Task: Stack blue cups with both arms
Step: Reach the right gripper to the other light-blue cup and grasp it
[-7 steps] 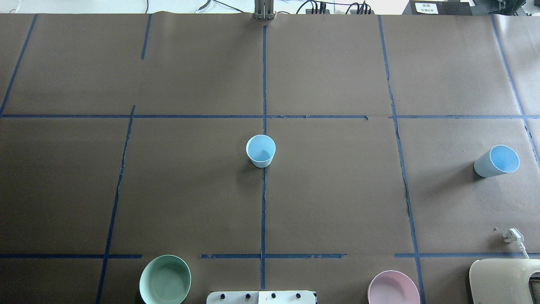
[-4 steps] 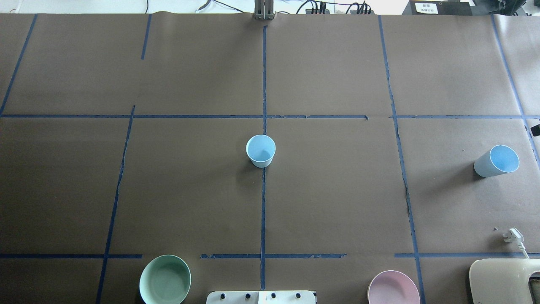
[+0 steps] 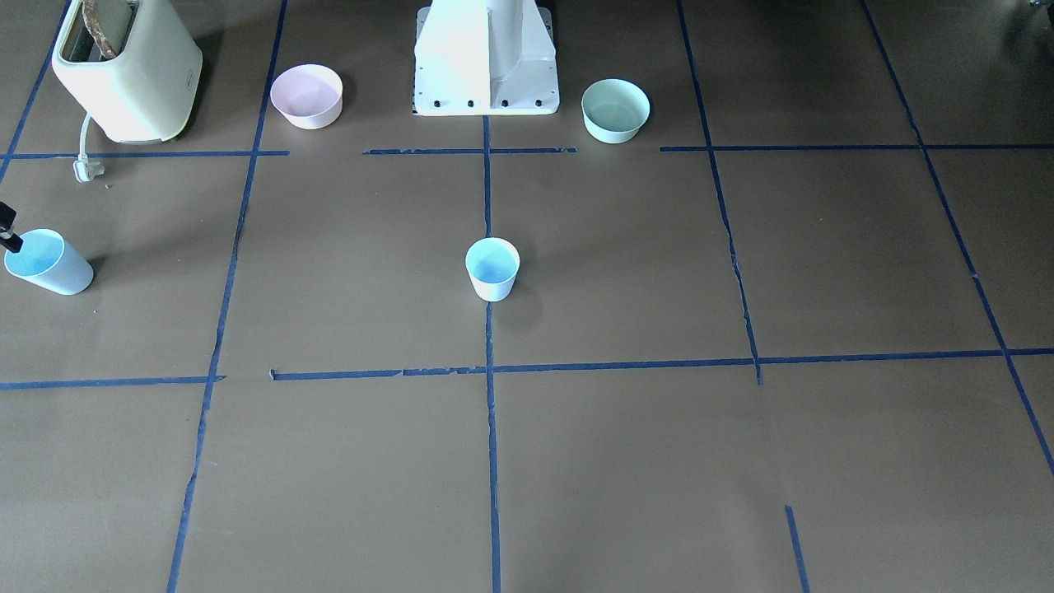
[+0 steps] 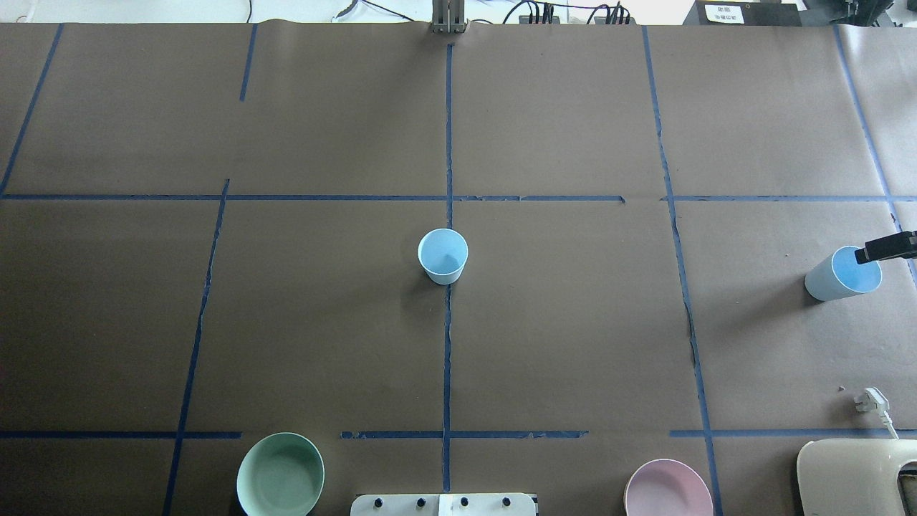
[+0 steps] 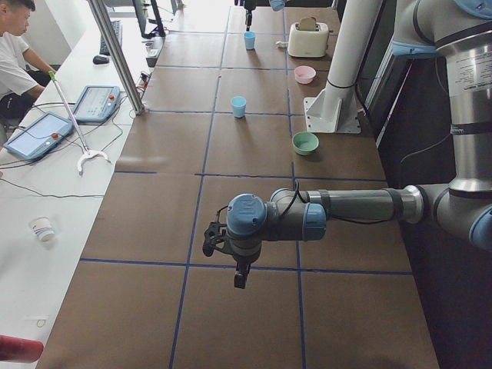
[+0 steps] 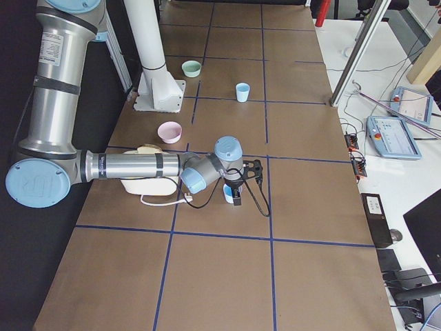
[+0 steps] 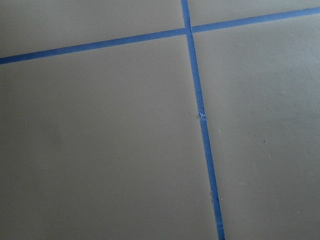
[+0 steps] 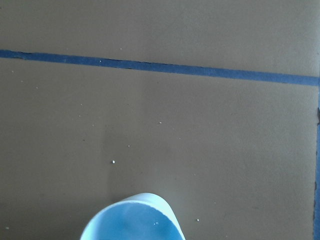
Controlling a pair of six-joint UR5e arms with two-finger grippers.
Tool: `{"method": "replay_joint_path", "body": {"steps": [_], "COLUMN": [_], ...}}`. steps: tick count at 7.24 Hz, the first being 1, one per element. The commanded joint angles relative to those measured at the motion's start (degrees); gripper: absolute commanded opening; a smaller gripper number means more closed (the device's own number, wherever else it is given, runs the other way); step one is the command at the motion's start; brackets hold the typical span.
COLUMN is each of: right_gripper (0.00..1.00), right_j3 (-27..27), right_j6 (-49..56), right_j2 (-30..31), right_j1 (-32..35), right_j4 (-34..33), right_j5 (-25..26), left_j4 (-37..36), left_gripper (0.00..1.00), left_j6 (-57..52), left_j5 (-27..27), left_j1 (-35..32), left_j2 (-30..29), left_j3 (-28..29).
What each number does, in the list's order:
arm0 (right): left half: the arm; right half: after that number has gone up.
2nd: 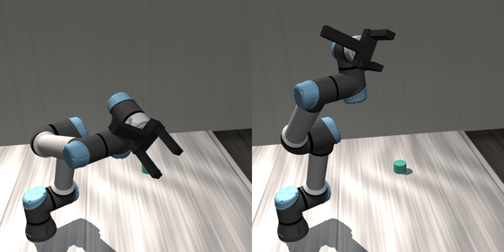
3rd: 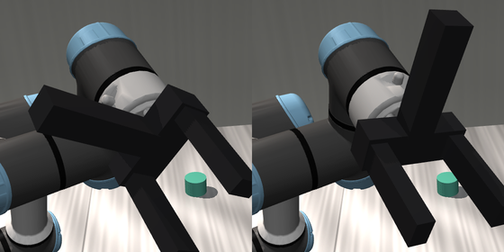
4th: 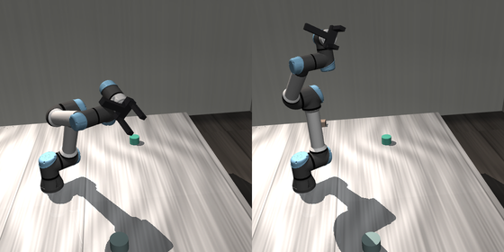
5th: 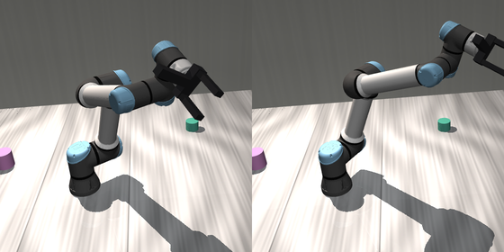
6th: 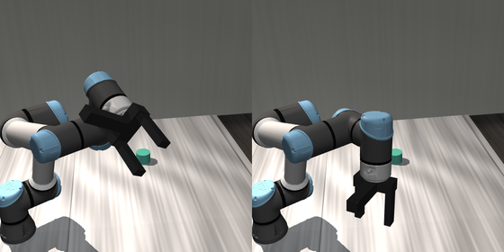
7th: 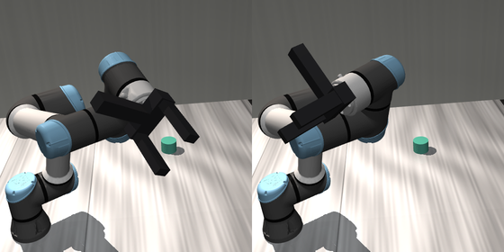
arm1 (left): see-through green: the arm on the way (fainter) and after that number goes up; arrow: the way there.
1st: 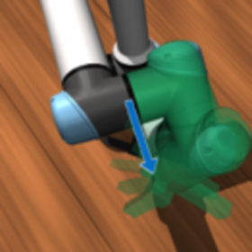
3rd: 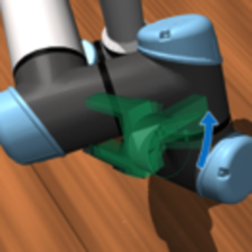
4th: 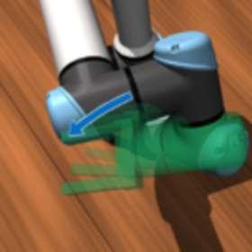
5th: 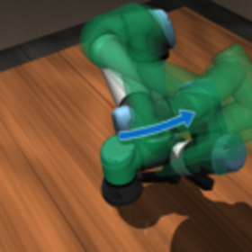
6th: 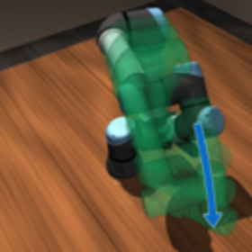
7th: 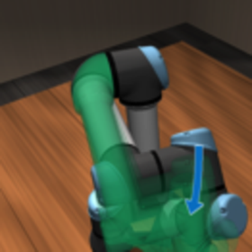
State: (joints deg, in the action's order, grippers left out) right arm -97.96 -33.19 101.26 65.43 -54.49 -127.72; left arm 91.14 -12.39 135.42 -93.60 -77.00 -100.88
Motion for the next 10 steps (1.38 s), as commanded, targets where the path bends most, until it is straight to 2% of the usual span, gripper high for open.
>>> {"method": "replay_joint_path", "body": {"steps": [1, 2, 3, 4, 5, 6, 8, 9, 10], "right_gripper": [0.92, 0.77, 0.41, 0.17, 0.02, 0.00, 0.00, 0.00, 0.00], "right_j3": [2.5, 3.2, 3.9, 3.9, 3.9, 3.8, 1.6, -0.3, -3.0], "right_j6": [-0.3, -0.3, -0.3, -0.4, -0.4, -0.8, -10.1, -17.5, -23.9], "right_j2": [-0.1, -0.2, -0.5, -0.5, -0.6, -1.3, -5.8, -9.9, -15.9], "right_j1": [-1.4, -1.8, -2.2, -2.5, -2.5, -2.5, -3.6, -7.0, -10.0], "right_j4": [0.3, 0.3, 0.3, 0.3, 0.3, 0.3, -0.5, -3.2, -10.1], "right_j5": [0.2, 0.2, 0.0, 0.0, 0.0, -0.1, -0.7, -0.3, 0.2], "left_j4": [0.0, 0.0, 0.0, 0.0, 0.0, 0.0, 0.0, 0.0, 0.0], "left_gripper": [1.00, 1.00, 1.00, 1.00, 1.00, 1.00, 1.00, 1.00, 1.00], "left_j6": [0.0, 0.0, -0.1, -0.2, 0.0, 0.0, -0.2, -0.4, -0.1], "left_j5": [0.0, 0.0, 0.0, 0.0, -0.1, -0.1, -0.4, -0.6, -0.6], "left_j1": [0.0, -0.1, -0.1, -0.1, -0.1, -0.1, 0.0, 0.0, 0.0], "left_j2": [0.0, 0.0, 0.0, 0.0, 0.0, -0.1, -0.1, -0.1, 0.0], "left_j3": [-0.1, -0.1, -0.1, -0.1, 0.0, 0.0, 0.1, 0.2, 0.2]}}
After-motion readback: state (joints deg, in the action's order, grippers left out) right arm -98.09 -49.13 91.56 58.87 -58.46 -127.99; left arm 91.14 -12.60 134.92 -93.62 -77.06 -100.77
